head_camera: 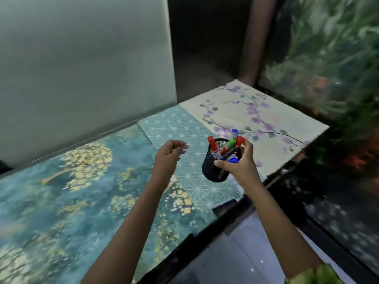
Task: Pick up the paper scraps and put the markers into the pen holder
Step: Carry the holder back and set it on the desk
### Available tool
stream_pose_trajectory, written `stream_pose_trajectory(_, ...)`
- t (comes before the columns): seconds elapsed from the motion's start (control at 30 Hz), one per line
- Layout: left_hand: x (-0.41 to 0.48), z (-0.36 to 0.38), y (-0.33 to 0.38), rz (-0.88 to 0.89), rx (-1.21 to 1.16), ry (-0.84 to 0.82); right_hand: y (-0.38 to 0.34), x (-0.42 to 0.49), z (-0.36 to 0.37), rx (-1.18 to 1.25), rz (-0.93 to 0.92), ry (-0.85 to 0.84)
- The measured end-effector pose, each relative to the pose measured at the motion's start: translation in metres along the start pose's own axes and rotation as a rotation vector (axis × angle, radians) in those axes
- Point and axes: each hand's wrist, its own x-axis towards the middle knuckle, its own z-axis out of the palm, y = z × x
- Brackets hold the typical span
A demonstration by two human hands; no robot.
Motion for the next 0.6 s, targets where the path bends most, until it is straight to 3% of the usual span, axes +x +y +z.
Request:
stream_pose_trajectory(0.27, 0.059, -0.04, -0.012, -0.041, 0.021, 0.255, 0.002, 0.117, 0.089, -0.017, -0.04, -0.187)
stream_pose_trajectory(0.6, 0.175, -0.017, -0.037, -0.147, 0.078, 0.492, 0.018, 0.274, 0.155, -0.056, -0.07, -0.374)
